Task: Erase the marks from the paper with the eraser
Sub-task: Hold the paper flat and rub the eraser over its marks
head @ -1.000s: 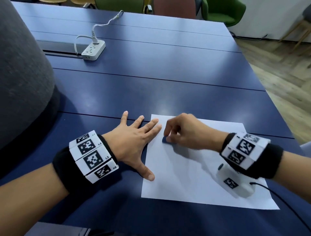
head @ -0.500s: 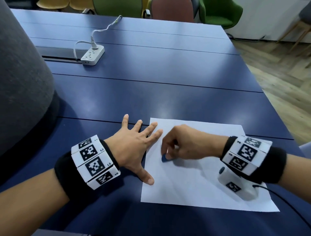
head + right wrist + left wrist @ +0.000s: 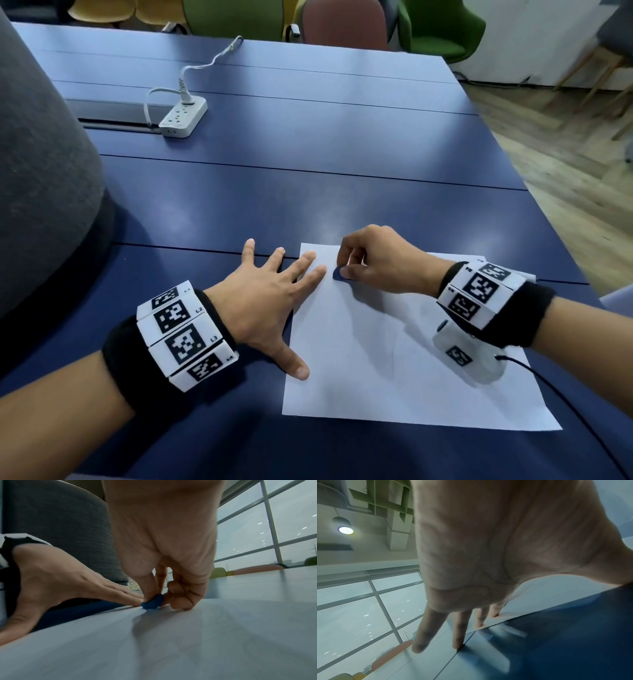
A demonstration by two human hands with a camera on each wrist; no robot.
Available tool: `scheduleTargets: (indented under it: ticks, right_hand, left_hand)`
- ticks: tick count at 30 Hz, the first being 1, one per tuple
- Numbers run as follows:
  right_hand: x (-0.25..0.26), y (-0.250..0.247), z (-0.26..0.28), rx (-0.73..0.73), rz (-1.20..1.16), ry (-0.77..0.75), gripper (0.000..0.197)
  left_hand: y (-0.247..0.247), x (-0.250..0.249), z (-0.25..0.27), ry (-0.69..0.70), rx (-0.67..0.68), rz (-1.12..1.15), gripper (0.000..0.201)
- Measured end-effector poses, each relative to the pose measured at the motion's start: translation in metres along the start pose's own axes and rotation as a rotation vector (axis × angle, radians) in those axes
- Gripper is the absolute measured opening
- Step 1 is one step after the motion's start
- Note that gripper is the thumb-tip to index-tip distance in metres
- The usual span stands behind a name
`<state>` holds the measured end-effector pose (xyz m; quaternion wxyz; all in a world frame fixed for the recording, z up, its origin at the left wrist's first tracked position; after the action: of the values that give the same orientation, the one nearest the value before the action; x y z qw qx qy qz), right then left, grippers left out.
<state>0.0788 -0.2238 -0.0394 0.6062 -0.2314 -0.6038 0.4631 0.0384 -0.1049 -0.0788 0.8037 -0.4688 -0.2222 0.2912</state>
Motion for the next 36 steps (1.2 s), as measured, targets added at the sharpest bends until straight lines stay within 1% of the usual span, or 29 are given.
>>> scheduleTargets:
  ticks: [2,4,5,6,7,9,11,13,15,16,17,19,21,22,23,26,27,29,31,32,34,36]
  right_hand:
    - [0.003,0.008,0.010,0.041,-0.029,-0.018,0.007]
    - [0.009,0.022,0.020,0.152,-0.032,-0.034,0.008]
    - [0.010,0.023,0.020,0.185,-0.014,-0.033,0.008]
    - [0.008,0.019,0.016,0.174,0.013,-0.026,0.006]
    - [0.003,0.010,0.009,0.128,0.034,-0.013,0.003]
    - [-0.009,-0.006,-0.002,0.032,0.031,0.026,0.005]
    - [-0.015,-0.008,-0.002,0.005,-0.008,0.042,0.006]
    - [-0.011,0.003,0.008,0.075,-0.016,0.018,0.004]
    - [-0.005,0.015,0.015,0.194,0.018,0.000,0.008]
    - [-0.003,0.016,0.015,0.230,0.040,0.001,0.008]
    - [-0.005,0.012,0.011,0.225,0.051,0.006,0.006]
    - [-0.011,-0.003,-0.002,0.124,0.039,0.029,0.002]
    - [-0.017,-0.012,-0.007,0.018,0.004,0.056,0.004]
    - [-0.017,-0.011,-0.005,-0.003,-0.016,0.058,0.005]
    - [-0.016,-0.006,0.000,0.011,-0.034,0.050,0.005]
    - [-0.005,0.017,0.017,0.174,-0.046,0.017,0.002]
    - [-0.005,0.018,0.017,0.187,-0.029,0.014,0.002]
    - [-0.012,0.003,0.005,0.106,-0.002,0.036,0.004]
    - [-0.020,-0.010,-0.005,0.014,-0.021,0.078,0.010]
    - [-0.021,-0.012,-0.006,-0.010,-0.033,0.085,0.010]
    - [-0.016,-0.002,0.000,0.005,-0.036,0.065,0.009]
    - [-0.007,0.011,0.009,0.066,-0.046,0.039,0.008]
  left_hand:
    - [0.001,0.000,0.001,-0.006,0.009,0.014,0.143]
    - [0.002,0.001,0.001,-0.008,0.016,0.020,0.142]
    - [0.002,0.000,0.001,-0.009,0.017,0.022,0.142]
    - [0.001,0.001,0.001,-0.009,0.016,0.021,0.142]
    - [0.001,0.000,0.000,-0.007,0.013,0.015,0.143]
    - [-0.001,0.000,0.000,-0.005,0.010,0.005,0.143]
    - [-0.001,0.000,0.000,-0.007,0.011,0.006,0.143]
    - [-0.001,0.000,0.000,-0.008,0.016,0.014,0.143]
    - [-0.001,-0.001,0.000,-0.008,0.022,0.014,0.143]
    - [-0.001,-0.001,0.000,-0.009,0.024,0.012,0.143]
    - [-0.001,-0.002,0.000,-0.009,0.025,0.007,0.143]
    - [-0.002,-0.002,0.000,-0.011,0.030,-0.002,0.143]
    - [-0.001,-0.001,0.001,-0.016,0.038,0.003,0.143]
    - [-0.001,-0.001,0.001,-0.015,0.038,0.007,0.143]
    - [-0.001,-0.002,0.001,-0.013,0.037,0.010,0.143]
    - [-0.001,-0.001,0.001,-0.013,0.038,0.008,0.143]
    - [-0.002,-0.002,0.001,-0.011,0.034,0.002,0.143]
    - [-0.004,-0.002,0.001,-0.010,0.022,-0.017,0.143]
    - [-0.005,-0.002,0.001,-0.009,0.016,-0.022,0.143]
    - [-0.005,-0.002,0.001,-0.008,0.016,-0.018,0.143]
    - [-0.004,-0.001,0.001,-0.009,0.017,-0.012,0.143]
    - [-0.004,-0.002,0.001,-0.008,0.014,-0.016,0.143]
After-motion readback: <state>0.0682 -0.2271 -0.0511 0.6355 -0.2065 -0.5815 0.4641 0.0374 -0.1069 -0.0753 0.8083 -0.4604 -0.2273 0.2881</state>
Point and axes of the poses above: each hand's wrist, its own z-axis away from the middle knuckle, its own y-axis out of the palm, x = y × z, the point moved 10 cm from there along -z, towards the middle knuckle, and after that the axes turned 2 degrees about y, right-handed, at the moved point
